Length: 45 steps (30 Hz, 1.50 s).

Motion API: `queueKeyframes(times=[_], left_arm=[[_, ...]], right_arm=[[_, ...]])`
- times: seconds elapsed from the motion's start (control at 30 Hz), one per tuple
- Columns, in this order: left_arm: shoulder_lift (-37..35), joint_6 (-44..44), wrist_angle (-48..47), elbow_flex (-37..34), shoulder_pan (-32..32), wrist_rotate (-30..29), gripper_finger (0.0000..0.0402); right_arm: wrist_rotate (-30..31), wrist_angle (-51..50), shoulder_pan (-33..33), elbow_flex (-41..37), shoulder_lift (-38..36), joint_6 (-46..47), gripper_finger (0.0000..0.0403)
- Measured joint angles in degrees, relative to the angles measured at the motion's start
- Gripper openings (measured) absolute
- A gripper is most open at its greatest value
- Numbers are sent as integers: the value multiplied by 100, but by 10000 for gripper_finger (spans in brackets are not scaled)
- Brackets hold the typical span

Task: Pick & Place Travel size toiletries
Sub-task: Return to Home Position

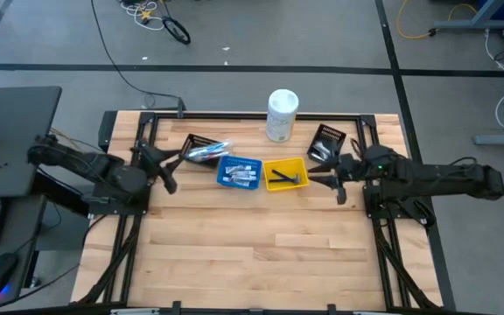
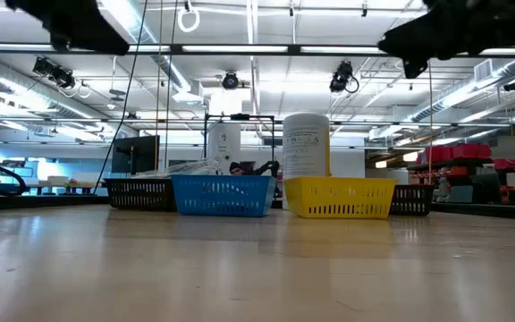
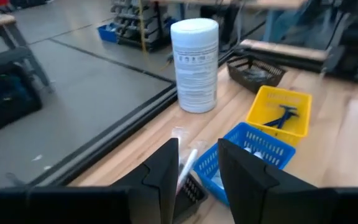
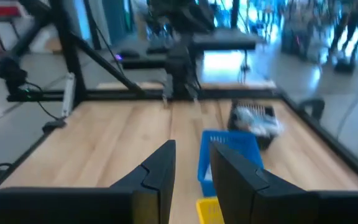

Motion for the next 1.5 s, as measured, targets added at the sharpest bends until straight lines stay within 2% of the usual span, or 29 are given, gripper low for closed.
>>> queueKeyframes(times=[0.23,0.5,0.67,0.8,0.9,1.27,1.5], left_arm=[[-1457,994,1694,-1512,0,3,120],[-2870,1113,1993,-2739,0,10,120],[-3457,1055,2136,-3342,0,80,120],[-3537,1666,2731,-3501,0,164,120],[-3551,2096,2842,-3510,-2,192,120],[-3537,2074,2884,-3512,-1,373,120],[-3535,3241,2880,-3510,-2,371,120]], right_arm=[[-90,124,1,-618,-973,-53,108],[-101,171,1,-1244,-1954,9,108],[-106,746,1,-1871,-2242,52,108],[-103,1193,1,-2273,-2354,178,108],[-101,1047,-2,-2302,-2384,249,108],[-99,801,-2,-2302,-2376,293,108],[-92,801,-2,-2302,-2374,293,108]])
